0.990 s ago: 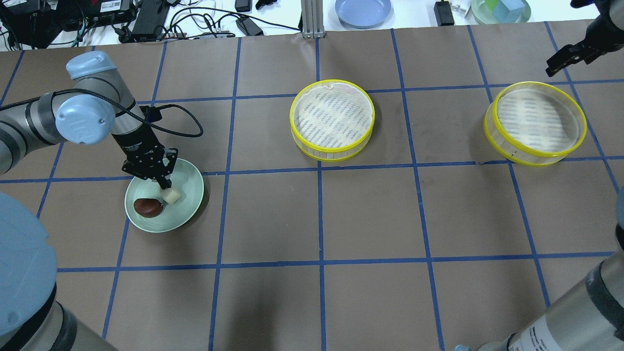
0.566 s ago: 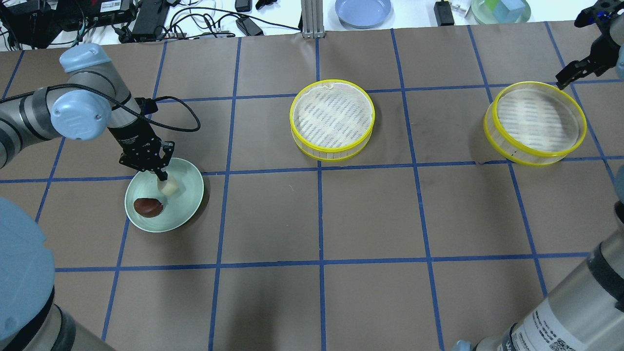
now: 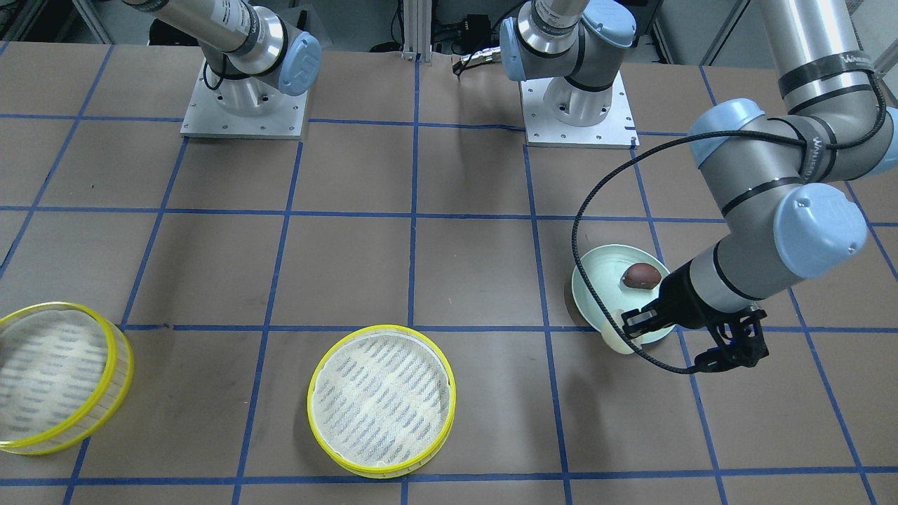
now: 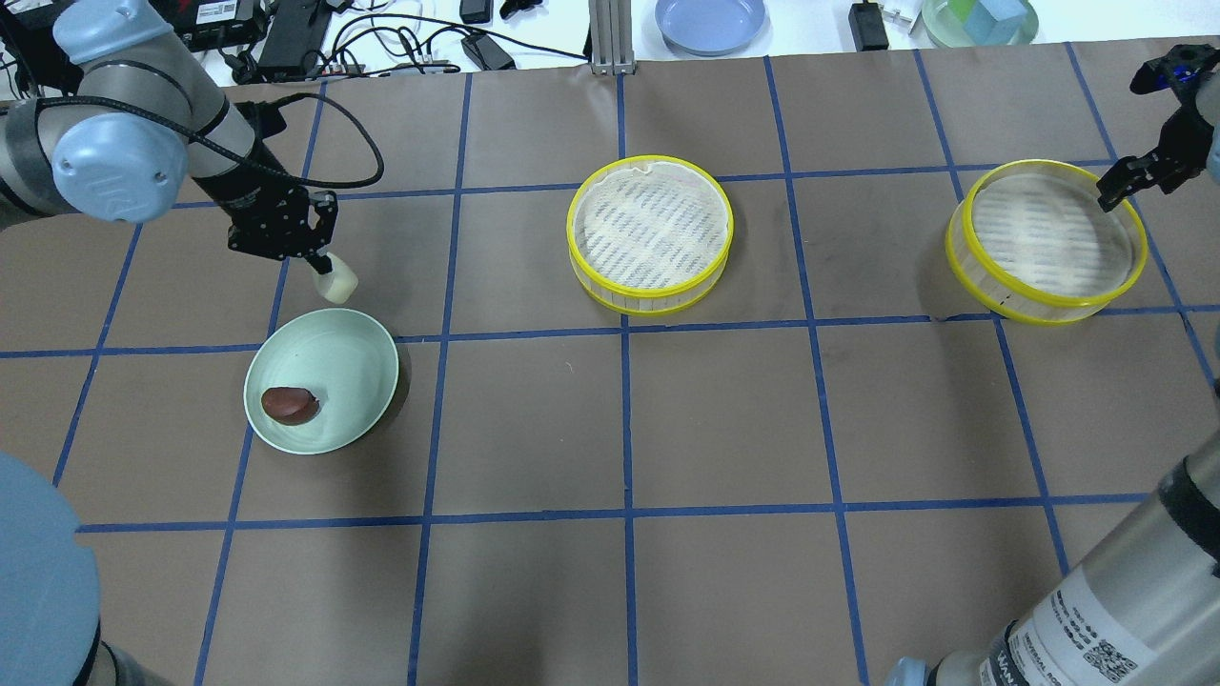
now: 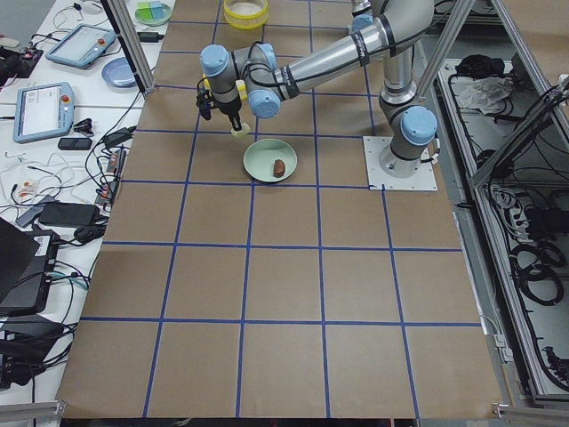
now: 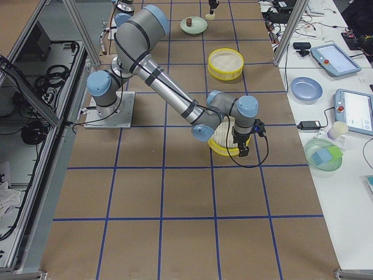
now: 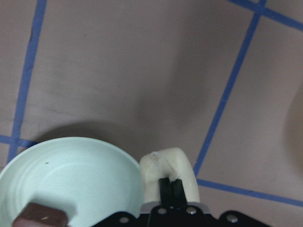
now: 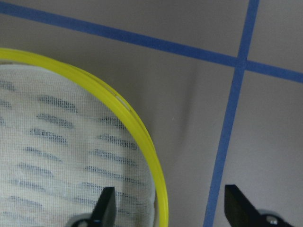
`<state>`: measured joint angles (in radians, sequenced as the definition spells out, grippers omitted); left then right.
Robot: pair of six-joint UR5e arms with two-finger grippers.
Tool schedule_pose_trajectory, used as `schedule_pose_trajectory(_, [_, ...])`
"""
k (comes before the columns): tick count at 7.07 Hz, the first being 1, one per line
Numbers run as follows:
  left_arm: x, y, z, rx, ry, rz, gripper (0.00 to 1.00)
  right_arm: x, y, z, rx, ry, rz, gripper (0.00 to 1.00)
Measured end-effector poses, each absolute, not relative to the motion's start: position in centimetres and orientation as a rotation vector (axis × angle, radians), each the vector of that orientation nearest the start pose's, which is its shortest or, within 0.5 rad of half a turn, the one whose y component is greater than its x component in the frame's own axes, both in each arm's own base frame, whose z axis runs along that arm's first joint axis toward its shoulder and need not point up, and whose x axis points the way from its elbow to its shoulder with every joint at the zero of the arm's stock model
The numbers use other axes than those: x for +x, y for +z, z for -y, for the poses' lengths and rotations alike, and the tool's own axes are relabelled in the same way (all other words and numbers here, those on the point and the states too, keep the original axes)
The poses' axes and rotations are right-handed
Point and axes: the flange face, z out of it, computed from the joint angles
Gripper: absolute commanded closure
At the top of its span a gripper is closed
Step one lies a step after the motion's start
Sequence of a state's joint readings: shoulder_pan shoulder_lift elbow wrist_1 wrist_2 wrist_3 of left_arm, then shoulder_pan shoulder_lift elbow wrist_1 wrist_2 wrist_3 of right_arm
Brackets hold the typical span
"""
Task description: Stack buns with steamer
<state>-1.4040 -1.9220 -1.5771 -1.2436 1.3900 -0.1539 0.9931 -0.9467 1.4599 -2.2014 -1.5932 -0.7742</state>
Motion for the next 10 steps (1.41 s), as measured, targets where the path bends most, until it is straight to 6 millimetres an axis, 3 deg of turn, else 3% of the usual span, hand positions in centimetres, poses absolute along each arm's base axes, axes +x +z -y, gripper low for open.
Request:
schedule_pose_trajectory(2, [-12.6,34.2,63.9,-0.643,-0.153,-3.419,1.00,-27.2,22.4,65.6,-0.326,-0.109,-3.207,0.83])
schedule_pose_trajectory(4, [-19.1,34.1,64.3,-0.733,-0.217,-3.600,1.00,-27.2,22.3,65.6,-0.365,-0.107,-3.203,0.90])
schedule_pose_trajectory(5, [-21.0,33.0,64.6,-0.743,-0.223,-3.661,1.00,-27.2,22.3,65.6,-0.370,-0.107,-3.202,0.92])
schedule_pose_trajectory(7, [-22.6,28.4,65.5,-0.747,-0.167,-3.683,0.98,-27.1,22.7,65.6,-0.369,-0.114,-3.204,0.92])
schedule_pose_trajectory(8, [-23.7,26.2,65.6,-0.775,-0.102,-3.676,0.49,-27.0,23.7,65.5,-0.365,-0.136,-3.208,0.94])
schedule_pose_trajectory(9, [-24.9,25.1,65.4,-0.821,-0.052,-3.665,0.11,-26.6,25.3,65.3,-0.357,-0.153,-3.207,0.96])
schedule_pose_trajectory(10, [-25.6,24.8,65.3,-0.867,-0.026,-3.654,0.00,-25.6,27.4,64.8,-0.326,-0.143,-3.189,0.97])
